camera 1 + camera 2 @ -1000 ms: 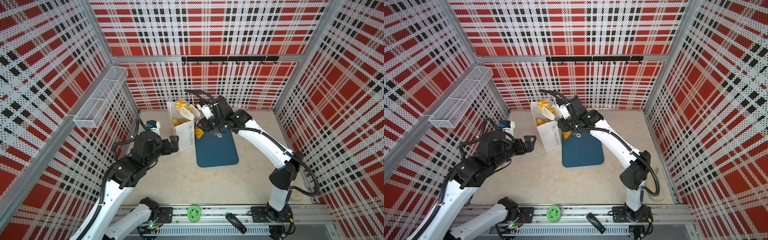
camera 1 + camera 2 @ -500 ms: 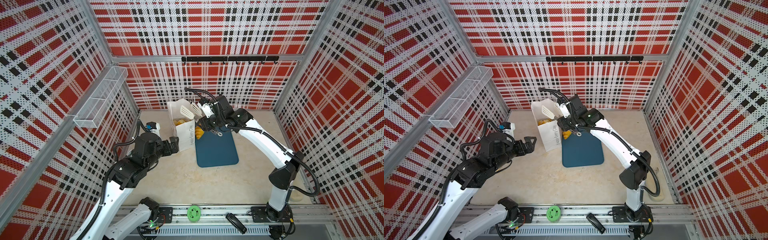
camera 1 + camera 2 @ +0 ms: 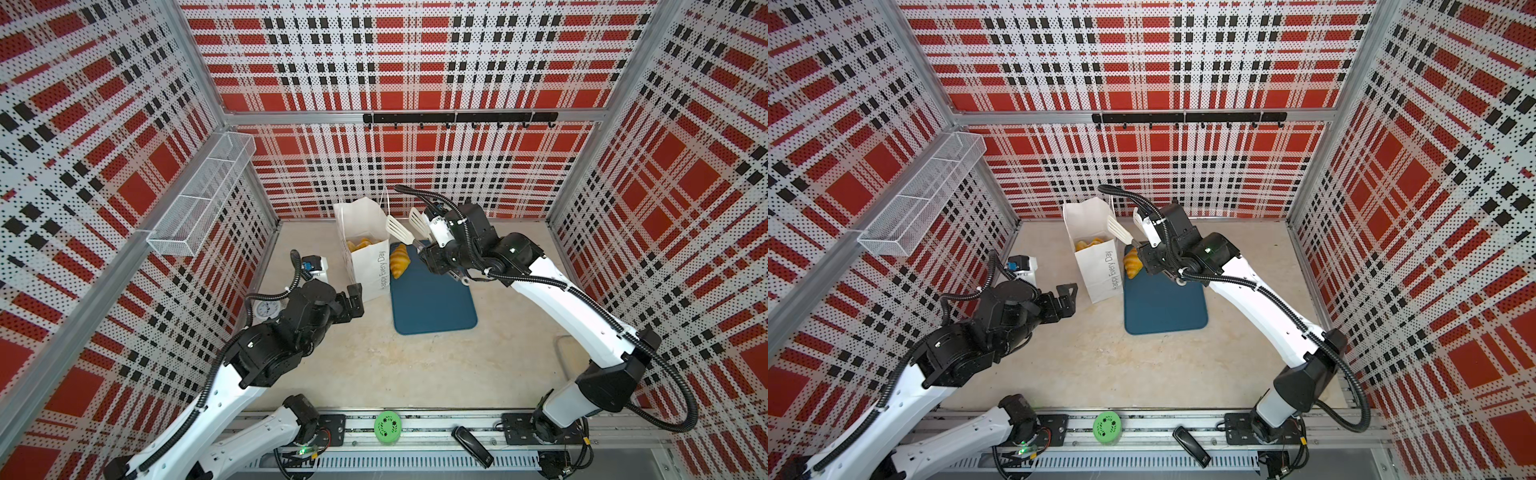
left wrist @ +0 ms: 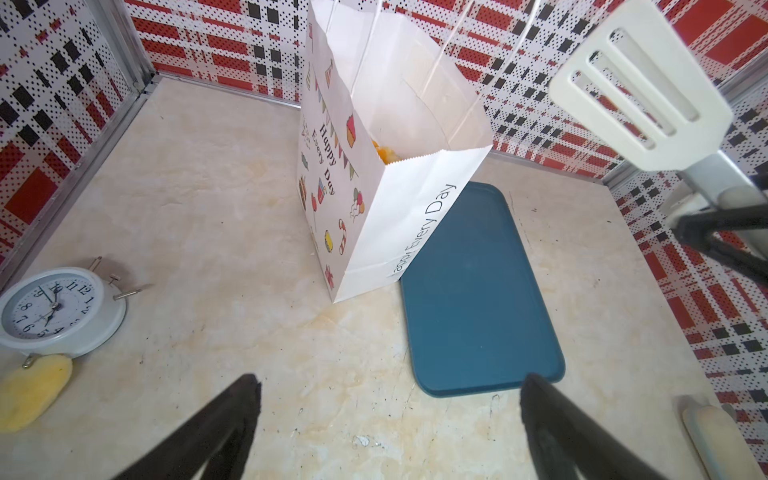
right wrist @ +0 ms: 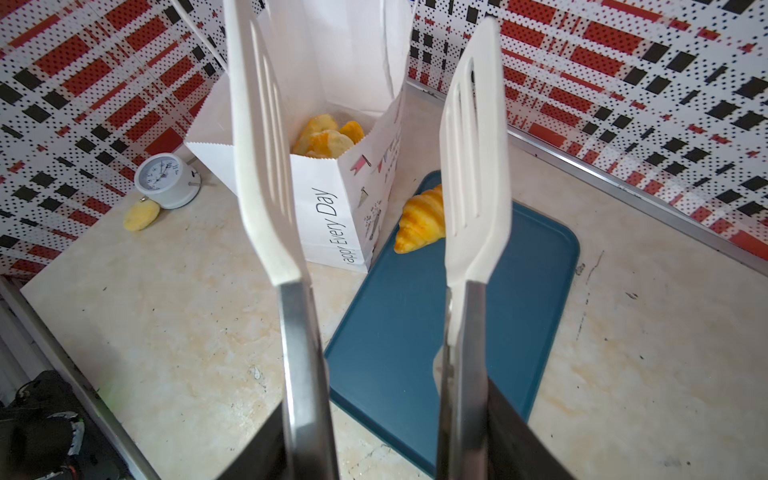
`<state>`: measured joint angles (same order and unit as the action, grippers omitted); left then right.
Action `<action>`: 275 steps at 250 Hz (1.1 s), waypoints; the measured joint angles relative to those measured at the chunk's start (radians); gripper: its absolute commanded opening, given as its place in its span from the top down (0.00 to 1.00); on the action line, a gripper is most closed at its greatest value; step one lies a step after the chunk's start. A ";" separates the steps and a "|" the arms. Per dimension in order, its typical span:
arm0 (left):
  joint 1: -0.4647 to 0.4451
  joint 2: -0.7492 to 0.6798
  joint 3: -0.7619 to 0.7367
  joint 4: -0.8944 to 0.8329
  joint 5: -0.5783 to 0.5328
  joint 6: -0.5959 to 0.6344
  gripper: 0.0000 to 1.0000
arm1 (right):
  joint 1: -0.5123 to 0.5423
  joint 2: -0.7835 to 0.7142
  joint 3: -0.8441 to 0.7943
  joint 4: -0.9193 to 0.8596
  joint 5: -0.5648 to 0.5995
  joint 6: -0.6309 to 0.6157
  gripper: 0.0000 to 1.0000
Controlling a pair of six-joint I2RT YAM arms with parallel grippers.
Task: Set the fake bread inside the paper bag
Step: 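Move the empty tongs down to the croissant on the tray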
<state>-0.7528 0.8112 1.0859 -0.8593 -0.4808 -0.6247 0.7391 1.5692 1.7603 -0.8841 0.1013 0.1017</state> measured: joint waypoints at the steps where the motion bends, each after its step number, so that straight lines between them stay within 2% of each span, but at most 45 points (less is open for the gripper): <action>1: -0.001 0.000 -0.001 0.000 -0.001 0.000 0.01 | 0.000 -0.001 -0.002 0.000 0.001 0.000 0.41; 58: -0.068 0.002 -0.046 0.000 -0.053 -0.057 0.01 | -0.052 -0.041 -0.111 0.005 0.029 0.022 0.41; 153: -0.101 0.007 -0.130 0.007 -0.078 -0.134 0.01 | -0.108 -0.039 -0.276 0.029 0.031 0.061 0.38; 207: -0.103 0.014 -0.183 0.023 -0.077 -0.169 0.01 | -0.112 0.025 -0.362 0.109 0.028 0.108 0.37; 275: -0.106 0.016 -0.249 0.045 -0.069 -0.210 0.01 | -0.113 0.145 -0.374 0.172 -0.028 0.175 0.36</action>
<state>-0.8585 0.8276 0.8368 -0.8143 -0.5495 -0.8349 0.6266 1.7138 1.3865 -0.7116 0.0731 0.2771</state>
